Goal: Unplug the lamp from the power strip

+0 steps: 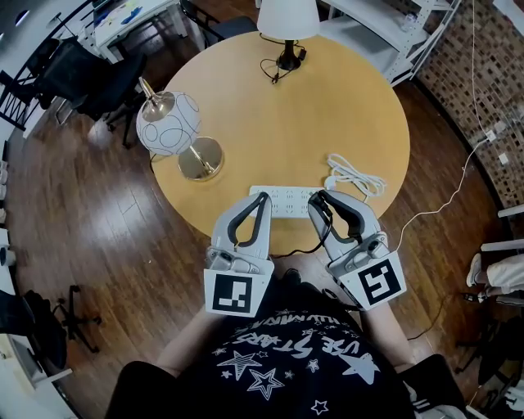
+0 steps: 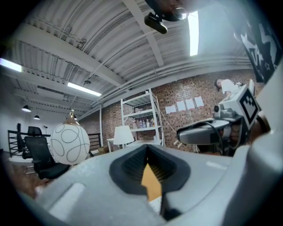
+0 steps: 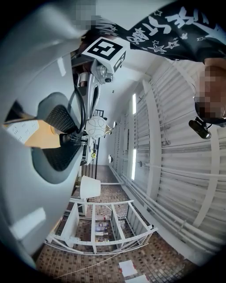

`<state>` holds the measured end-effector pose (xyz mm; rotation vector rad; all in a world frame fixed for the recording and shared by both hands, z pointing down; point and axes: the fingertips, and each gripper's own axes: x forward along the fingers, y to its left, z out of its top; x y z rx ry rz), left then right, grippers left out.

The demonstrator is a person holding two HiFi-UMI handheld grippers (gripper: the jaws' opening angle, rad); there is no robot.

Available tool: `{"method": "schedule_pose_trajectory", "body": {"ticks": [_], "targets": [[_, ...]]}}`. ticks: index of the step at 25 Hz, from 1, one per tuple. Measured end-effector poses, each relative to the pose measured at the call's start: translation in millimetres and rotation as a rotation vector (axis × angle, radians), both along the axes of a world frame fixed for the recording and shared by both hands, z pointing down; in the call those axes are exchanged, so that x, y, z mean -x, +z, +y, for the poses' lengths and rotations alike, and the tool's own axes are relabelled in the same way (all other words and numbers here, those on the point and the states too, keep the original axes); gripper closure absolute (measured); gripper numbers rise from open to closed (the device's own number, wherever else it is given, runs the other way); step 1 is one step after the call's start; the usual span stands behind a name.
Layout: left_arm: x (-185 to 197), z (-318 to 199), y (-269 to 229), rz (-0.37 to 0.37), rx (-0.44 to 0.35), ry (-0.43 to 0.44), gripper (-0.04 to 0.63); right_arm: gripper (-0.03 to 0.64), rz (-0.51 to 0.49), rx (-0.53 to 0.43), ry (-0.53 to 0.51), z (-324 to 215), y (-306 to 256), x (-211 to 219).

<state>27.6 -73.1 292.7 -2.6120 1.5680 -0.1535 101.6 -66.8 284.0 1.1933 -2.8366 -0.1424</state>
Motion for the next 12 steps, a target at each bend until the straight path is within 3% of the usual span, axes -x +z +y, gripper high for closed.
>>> {"method": "schedule_pose_trajectory", "body": {"ticks": [3,12], "targets": [[0,-1,0,0.0,0.001,0.001,0.592,0.529,-0.003,0.046,-0.005,4,5,5],[1,-7,7,-0.009,0.013,0.005,0.592,0.529,0.014,0.054,0.0,-2,13,3]]}}
